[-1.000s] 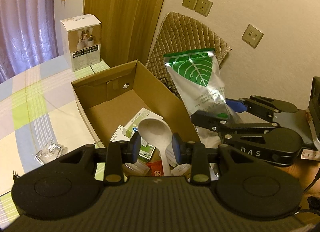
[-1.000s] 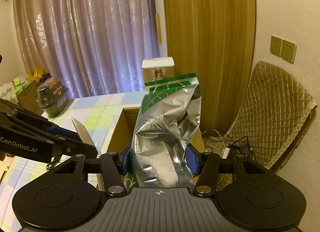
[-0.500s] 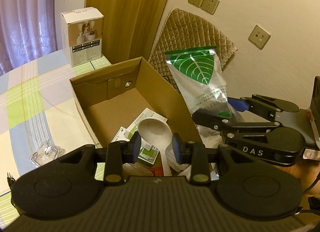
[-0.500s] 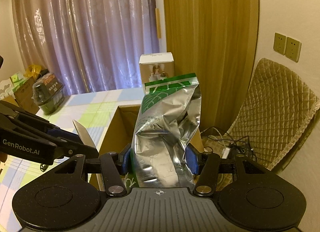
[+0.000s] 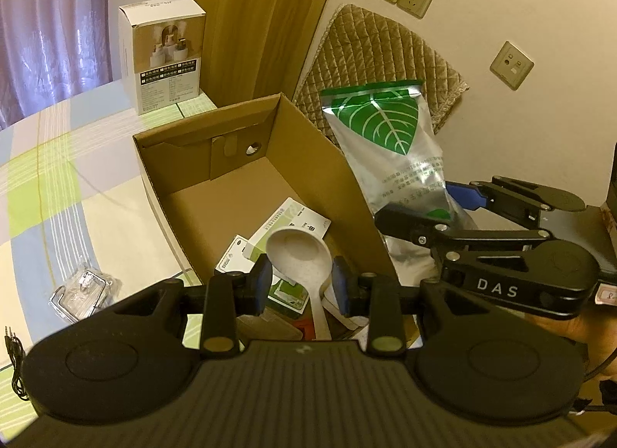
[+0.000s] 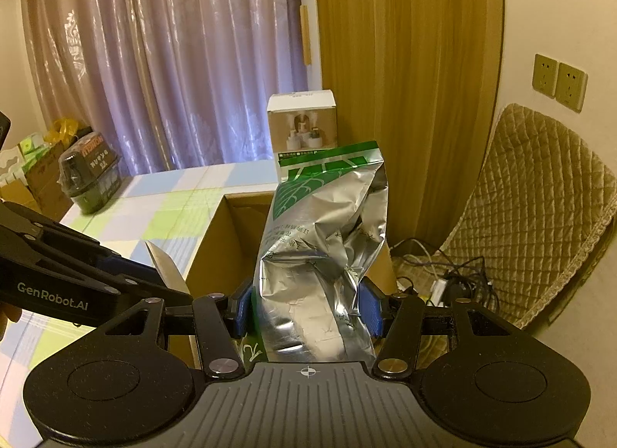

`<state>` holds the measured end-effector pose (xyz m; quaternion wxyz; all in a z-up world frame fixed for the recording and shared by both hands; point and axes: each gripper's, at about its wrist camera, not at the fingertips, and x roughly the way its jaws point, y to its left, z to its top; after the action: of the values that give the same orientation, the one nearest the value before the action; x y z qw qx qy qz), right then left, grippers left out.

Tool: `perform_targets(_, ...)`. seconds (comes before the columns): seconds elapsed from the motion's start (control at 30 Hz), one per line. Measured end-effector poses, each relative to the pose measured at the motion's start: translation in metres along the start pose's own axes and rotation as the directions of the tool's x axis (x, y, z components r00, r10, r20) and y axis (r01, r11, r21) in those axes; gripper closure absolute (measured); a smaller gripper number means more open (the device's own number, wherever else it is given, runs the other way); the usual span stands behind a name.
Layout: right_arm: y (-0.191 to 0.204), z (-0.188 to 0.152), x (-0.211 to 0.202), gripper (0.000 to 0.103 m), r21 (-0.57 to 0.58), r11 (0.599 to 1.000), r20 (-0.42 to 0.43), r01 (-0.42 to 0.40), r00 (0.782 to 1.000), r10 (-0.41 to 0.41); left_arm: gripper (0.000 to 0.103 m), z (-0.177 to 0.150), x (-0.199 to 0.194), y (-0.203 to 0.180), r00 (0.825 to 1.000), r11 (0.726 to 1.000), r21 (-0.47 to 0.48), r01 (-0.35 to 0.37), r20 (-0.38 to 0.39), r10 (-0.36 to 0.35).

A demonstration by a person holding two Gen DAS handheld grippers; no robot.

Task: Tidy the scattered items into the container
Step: 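Open the left tool dropping the spoon while the right tool releases the foil packet into the box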

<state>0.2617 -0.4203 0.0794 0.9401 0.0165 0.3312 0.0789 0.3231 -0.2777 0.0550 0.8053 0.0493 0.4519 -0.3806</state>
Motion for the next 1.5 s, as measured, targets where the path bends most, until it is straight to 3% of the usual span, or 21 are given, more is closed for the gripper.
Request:
perform_targets(0.03, 0.0, 0.0, 0.0, 0.046, 0.0, 1.0, 0.001, 0.0, 1.0, 0.0, 0.074, 0.0, 0.0, -0.001, 1.0, 1.0, 0.004, -0.011, 0.002, 0.011)
perform_targets(0.07, 0.0, 0.0, 0.0, 0.046, 0.0, 1.0, 0.001, 0.001, 1.0, -0.001, 0.068, 0.001, 0.001, -0.002, 0.999, 0.999, 0.01, -0.035, 0.007, 0.034)
perform_targets(0.1, 0.0, 0.0, 0.0, 0.046, 0.001, 1.0, 0.001, 0.002, 1.0, -0.002, 0.043, 0.001, 0.0, -0.002, 0.998, 0.998, 0.014, -0.059, 0.013, 0.059)
perform_targets(0.13, -0.001, 0.0, 0.0, 0.046, 0.002, 1.0, 0.001, 0.002, 1.0, -0.002, 0.036, 0.001, -0.001, -0.002, 0.997, 0.997, 0.015, -0.077, 0.024, 0.076)
perform_targets(0.63, 0.0, 0.002, -0.001, 0.046, -0.002, 1.0, -0.005, 0.001, 1.0, -0.001, 0.036, -0.013, -0.011, 0.013, 0.994, 0.995, -0.016, -0.103, 0.026, 0.104)
perform_targets(0.8, 0.002, 0.002, 0.001, 0.046, -0.006, 1.0, -0.007, -0.003, 1.0, 0.003, 0.03, -0.02, -0.018, 0.022, 0.993, 0.993, -0.043, -0.111, 0.03, 0.113)
perform_targets(1.5, 0.022, 0.007, 0.013, 0.046, -0.042, 0.999, -0.021, -0.019, 1.0, 0.018, 0.024, -0.034, -0.031, 0.036, 0.991, 0.989, -0.087, -0.123, 0.04, 0.127)
